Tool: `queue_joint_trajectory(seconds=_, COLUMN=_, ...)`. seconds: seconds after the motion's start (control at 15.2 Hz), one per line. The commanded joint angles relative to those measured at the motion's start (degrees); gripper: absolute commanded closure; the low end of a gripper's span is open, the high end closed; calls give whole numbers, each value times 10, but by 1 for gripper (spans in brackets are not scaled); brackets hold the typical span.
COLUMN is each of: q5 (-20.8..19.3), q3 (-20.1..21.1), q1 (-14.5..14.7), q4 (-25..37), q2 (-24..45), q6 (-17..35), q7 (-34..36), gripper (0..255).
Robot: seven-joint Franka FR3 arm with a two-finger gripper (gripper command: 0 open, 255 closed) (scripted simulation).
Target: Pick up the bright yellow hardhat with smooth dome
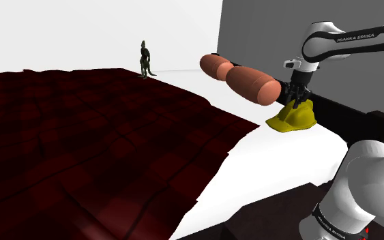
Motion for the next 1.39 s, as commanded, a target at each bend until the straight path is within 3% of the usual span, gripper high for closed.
queue_joint_trajectory(seconds=0.0, q5=0, q3=0, q1=0, q4=-1, q2=0, q6=0, q7=0, gripper=255)
queue_joint_trajectory(seconds=0.26, q5=0, q3=-1, q1=0, q4=0, q2=1, q6=0, q7=0, gripper=255)
queue_joint_trajectory(seconds=1.32, q5=23, q3=32, q1=9, q4=112, q2=3, q6=-112, q7=-10, gripper=255)
